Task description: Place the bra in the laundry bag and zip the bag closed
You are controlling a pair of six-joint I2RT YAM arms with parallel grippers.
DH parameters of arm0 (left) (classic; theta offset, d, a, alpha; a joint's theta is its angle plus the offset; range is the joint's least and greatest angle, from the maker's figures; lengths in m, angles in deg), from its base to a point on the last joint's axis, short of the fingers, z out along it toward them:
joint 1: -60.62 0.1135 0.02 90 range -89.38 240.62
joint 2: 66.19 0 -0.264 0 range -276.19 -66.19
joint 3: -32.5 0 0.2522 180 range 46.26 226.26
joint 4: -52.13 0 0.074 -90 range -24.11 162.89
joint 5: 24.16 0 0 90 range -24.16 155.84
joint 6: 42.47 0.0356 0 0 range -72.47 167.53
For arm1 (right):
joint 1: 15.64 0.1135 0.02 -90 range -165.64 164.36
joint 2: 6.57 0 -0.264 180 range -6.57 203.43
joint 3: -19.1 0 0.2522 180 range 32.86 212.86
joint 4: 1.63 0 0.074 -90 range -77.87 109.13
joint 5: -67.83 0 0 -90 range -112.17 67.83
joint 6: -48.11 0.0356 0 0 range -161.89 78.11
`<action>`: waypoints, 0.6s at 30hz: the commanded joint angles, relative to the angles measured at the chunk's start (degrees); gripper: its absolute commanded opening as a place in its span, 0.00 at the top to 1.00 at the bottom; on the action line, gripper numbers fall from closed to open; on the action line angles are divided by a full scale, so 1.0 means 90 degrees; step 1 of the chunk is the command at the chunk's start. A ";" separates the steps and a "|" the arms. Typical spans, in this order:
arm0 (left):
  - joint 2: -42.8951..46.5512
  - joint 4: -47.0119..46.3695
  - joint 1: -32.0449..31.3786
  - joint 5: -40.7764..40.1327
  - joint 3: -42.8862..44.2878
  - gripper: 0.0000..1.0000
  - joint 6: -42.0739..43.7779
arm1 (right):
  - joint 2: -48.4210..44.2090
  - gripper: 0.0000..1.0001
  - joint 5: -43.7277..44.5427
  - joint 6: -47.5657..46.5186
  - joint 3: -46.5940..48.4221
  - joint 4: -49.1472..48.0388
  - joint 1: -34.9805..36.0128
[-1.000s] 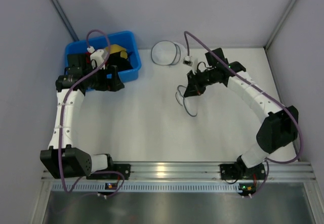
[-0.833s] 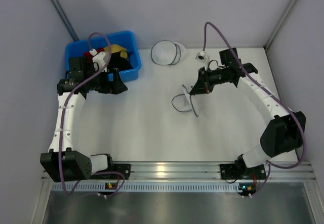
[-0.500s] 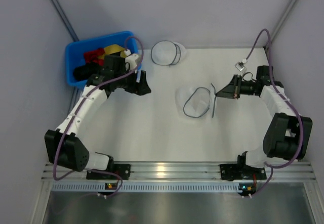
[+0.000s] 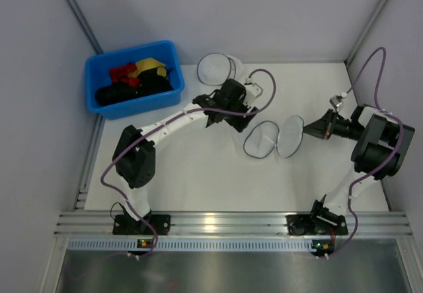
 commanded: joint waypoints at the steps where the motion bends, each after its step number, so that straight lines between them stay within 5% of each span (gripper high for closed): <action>1: -0.0204 -0.0263 -0.0557 -0.1180 0.0488 0.24 0.0774 | -0.0054 1.00 -0.0707 -0.1660 0.0224 0.2009 -0.0376; 9: -0.1112 0.0137 -0.1456 -0.2286 0.0986 0.21 0.1674 | 0.0034 0.99 -0.0628 -0.1621 0.0048 0.1872 -0.0494; 18: -0.1532 0.0509 -0.1671 -0.1826 0.1358 0.22 0.1968 | 0.0005 1.00 -0.0560 -0.1582 -0.0040 0.1862 -0.0826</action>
